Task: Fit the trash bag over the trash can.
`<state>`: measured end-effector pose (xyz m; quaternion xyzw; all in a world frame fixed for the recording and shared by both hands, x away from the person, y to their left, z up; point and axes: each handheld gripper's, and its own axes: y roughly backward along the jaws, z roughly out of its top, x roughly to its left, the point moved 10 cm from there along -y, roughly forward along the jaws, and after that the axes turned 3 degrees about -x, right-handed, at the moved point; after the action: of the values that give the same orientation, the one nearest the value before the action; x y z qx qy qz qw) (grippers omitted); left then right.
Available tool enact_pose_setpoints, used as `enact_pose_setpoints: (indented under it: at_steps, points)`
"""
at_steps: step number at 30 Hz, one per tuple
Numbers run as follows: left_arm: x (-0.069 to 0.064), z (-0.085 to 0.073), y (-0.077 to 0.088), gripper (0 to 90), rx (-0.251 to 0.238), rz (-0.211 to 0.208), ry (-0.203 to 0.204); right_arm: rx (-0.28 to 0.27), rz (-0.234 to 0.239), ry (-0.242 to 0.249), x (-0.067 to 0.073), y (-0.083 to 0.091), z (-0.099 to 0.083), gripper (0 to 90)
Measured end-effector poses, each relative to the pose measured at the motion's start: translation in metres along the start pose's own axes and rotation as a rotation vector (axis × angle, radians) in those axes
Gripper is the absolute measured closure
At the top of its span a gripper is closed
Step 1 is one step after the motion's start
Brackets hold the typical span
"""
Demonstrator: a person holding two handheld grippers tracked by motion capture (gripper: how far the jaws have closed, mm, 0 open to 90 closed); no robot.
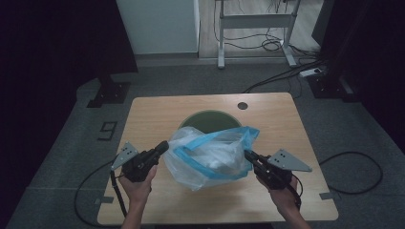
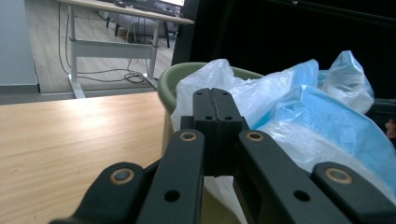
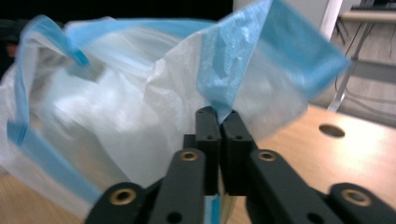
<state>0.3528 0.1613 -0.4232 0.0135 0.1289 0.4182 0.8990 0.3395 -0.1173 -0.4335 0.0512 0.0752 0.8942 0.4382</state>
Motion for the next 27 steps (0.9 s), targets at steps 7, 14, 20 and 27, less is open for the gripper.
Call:
enact_pose_setpoints:
  at_steps: [7,14,20,27]
  points:
    - [0.010,-0.019,0.012,90.0,-0.001,-0.002,0.025,0.043,-0.041,-0.028,-0.018,0.001,-0.029,88.5]
    - [0.021,-0.040,0.011,90.0,0.033,0.012,0.017,0.041,-0.080,-0.082,-0.047,-0.010,-0.031,88.5]
    - [0.015,-0.031,0.013,82.9,-0.003,-0.016,-0.002,0.016,-0.074,-0.077,-0.048,-0.020,-0.019,88.4]
    - [-0.006,0.005,0.018,56.2,-0.020,-0.064,-0.053,-0.019,-0.070,-0.032,-0.038,-0.018,-0.002,88.4]
